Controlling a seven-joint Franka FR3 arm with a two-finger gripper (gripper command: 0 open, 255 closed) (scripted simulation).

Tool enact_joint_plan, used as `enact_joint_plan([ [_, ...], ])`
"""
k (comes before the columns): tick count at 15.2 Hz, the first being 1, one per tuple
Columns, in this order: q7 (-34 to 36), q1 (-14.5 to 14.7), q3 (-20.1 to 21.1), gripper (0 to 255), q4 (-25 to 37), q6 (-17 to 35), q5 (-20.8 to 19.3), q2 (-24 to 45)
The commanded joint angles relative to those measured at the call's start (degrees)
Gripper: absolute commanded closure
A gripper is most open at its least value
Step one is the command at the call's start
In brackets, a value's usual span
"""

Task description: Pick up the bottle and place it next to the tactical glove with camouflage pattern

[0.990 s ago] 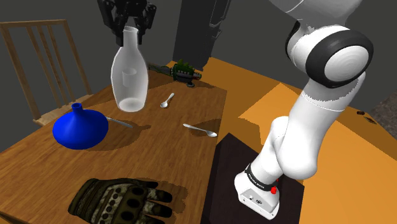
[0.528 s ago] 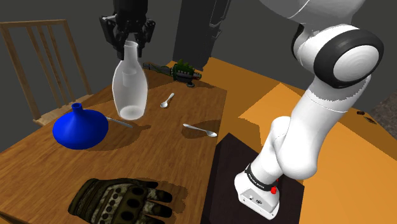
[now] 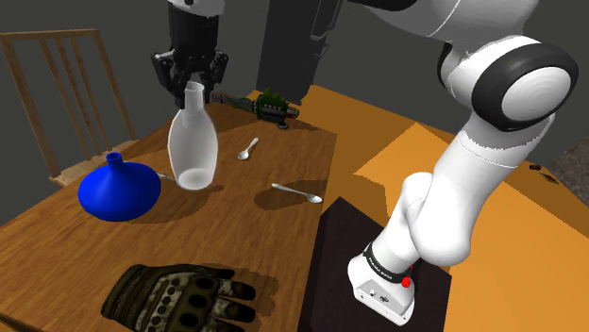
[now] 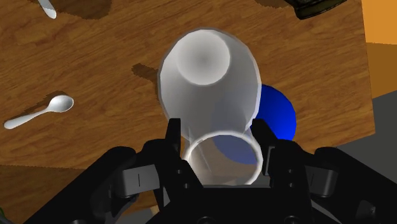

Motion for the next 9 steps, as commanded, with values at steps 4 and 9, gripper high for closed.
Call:
enact_joint_plan([
  [4, 0.18, 0.01, 0.01, 255, -4.64, 4.08, 0.02, -0.62],
  [9, 0.29, -0.02, -0.01, 255, -8.73, 7.98, 0.01, -0.81],
])
